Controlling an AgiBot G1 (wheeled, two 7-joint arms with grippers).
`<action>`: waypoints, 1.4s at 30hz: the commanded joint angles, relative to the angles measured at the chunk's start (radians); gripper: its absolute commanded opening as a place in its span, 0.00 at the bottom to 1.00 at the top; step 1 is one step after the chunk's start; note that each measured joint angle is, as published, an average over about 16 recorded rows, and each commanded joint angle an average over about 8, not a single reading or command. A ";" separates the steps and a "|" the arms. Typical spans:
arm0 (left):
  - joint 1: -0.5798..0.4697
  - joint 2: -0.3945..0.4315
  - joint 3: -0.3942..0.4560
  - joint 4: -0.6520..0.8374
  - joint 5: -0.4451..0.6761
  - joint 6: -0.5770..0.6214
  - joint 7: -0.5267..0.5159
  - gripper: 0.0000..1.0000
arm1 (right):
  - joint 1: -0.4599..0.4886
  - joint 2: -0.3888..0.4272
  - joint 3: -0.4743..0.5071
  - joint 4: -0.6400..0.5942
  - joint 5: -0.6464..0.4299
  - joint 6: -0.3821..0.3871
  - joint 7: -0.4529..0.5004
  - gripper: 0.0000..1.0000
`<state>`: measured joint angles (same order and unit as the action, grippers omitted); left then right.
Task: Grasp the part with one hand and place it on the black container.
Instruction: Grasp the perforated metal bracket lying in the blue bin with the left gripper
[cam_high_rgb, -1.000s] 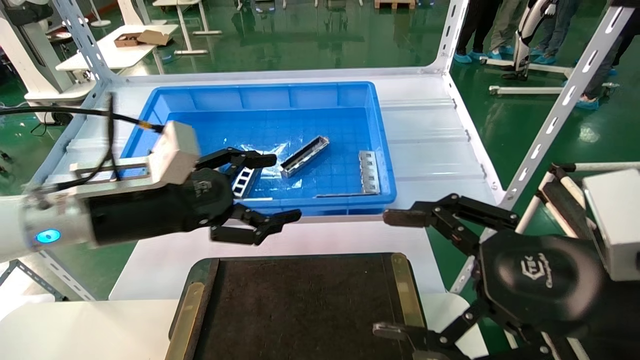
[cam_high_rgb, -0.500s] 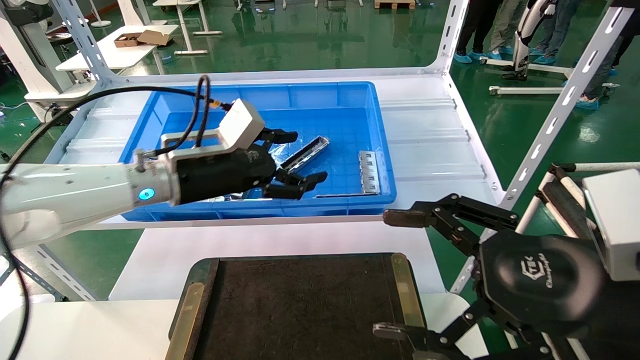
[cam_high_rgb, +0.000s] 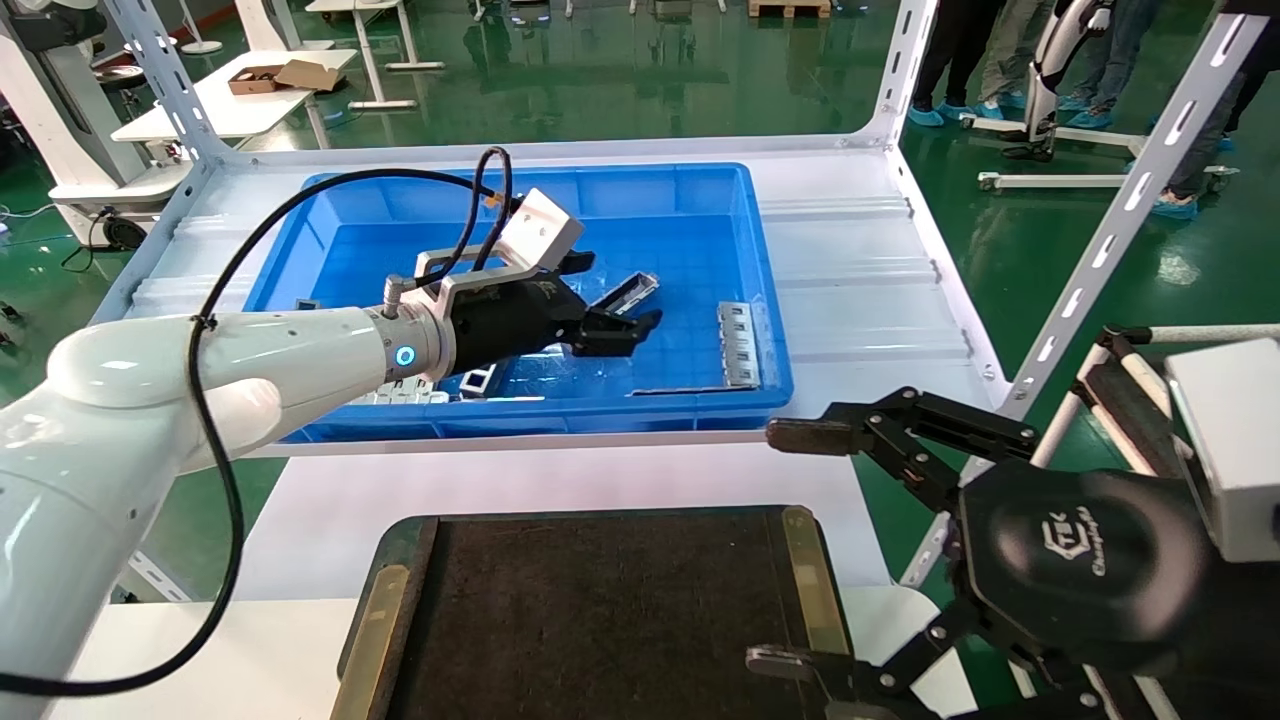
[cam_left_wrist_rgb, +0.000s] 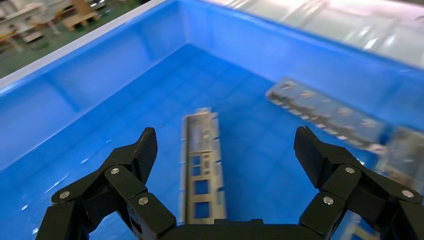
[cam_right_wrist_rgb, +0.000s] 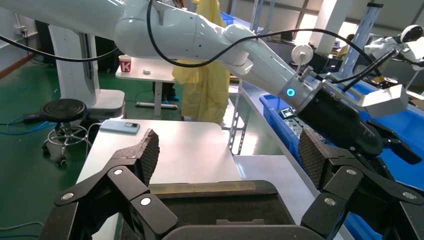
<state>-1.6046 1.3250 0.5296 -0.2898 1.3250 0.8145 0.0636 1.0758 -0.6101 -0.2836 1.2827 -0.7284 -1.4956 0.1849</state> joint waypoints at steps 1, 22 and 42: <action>-0.011 0.021 -0.001 0.042 0.002 -0.030 0.018 1.00 | 0.000 0.000 0.000 0.000 0.000 0.000 0.000 1.00; 0.001 0.038 0.117 0.059 -0.037 -0.112 -0.008 0.00 | 0.000 0.001 -0.002 0.000 0.001 0.001 -0.001 0.00; 0.011 0.034 0.202 0.067 -0.107 -0.142 -0.021 0.00 | 0.001 0.001 -0.003 0.000 0.002 0.001 -0.002 0.00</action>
<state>-1.5947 1.3592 0.7301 -0.2227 1.2177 0.6735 0.0429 1.0765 -0.6088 -0.2868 1.2827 -0.7262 -1.4942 0.1833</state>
